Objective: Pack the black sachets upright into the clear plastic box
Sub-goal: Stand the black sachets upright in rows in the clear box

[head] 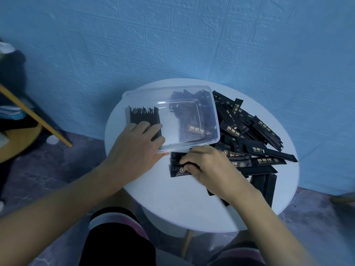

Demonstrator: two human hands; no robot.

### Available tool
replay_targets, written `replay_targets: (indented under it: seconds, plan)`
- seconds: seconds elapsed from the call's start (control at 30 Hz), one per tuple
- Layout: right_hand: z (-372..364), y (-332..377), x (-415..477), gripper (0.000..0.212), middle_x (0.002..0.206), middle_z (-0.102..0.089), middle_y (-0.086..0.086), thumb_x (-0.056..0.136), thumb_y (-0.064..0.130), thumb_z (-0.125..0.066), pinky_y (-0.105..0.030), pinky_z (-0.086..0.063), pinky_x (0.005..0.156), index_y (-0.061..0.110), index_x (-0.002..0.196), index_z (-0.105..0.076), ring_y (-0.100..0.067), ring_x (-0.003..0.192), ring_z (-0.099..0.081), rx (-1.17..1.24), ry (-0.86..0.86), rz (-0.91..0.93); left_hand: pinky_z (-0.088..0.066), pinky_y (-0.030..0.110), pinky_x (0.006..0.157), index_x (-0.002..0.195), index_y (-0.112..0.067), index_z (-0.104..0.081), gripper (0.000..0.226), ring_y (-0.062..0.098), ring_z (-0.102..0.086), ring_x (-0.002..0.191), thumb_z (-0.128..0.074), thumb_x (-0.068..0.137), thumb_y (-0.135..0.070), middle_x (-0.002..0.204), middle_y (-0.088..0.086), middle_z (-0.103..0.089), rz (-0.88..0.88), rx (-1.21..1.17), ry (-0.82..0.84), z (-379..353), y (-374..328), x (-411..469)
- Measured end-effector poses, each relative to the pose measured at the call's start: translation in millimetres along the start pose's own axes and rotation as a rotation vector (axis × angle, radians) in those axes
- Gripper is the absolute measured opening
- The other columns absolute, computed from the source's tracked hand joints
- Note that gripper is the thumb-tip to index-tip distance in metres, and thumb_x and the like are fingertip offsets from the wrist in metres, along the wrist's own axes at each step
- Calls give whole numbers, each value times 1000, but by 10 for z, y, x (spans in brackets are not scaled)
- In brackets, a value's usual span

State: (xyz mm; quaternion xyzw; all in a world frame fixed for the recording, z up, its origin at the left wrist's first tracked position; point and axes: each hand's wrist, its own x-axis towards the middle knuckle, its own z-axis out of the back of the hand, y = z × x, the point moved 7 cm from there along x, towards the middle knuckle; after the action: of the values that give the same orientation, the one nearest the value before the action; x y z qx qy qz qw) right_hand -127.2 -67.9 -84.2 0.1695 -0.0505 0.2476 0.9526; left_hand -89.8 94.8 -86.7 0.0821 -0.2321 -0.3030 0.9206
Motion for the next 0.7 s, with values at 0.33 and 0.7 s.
replay_targets:
  seconds: [0.33,0.7]
  plan:
    - [-68,-64,-34,41,112,-61,5,91,20,-65,-35,-48,93,22,131,-62,-23,110,-52,-100,44,-17,-45,45,80,104,-15,-70,48,33,-57,106,-41,98,-53,134,8,-61,1,2,-9,6,0,1]
    - [-29,0,-73,23,105,-53,7,91,16,-65,-35,-48,88,21,113,-66,-19,104,-49,-35,6,21,-45,44,79,103,-15,-71,40,33,-58,105,-55,94,-51,134,9,-62,10,6,-3,6,-4,2]
